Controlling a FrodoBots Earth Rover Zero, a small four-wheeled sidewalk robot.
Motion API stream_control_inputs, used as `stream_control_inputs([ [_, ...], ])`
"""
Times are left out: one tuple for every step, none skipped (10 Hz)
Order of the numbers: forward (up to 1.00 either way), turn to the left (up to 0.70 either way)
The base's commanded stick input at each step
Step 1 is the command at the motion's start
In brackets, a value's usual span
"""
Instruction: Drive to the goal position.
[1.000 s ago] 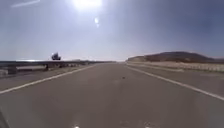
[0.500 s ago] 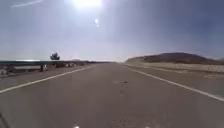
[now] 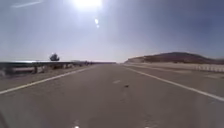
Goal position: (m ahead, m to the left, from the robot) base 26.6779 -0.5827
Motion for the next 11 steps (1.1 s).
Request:
stream_control_inputs([
  [1.0, 0.0],
  [1.0, 0.0],
  [1.0, 0.0],
  [1.0, 0.0],
  [1.0, 0.0],
  [1.0, 0.0],
  [1.0, 0.0],
  [1.0, 0.0],
  [1.0, 0.0],
  [1.0, 0.0],
  [1.0, 0.0],
])
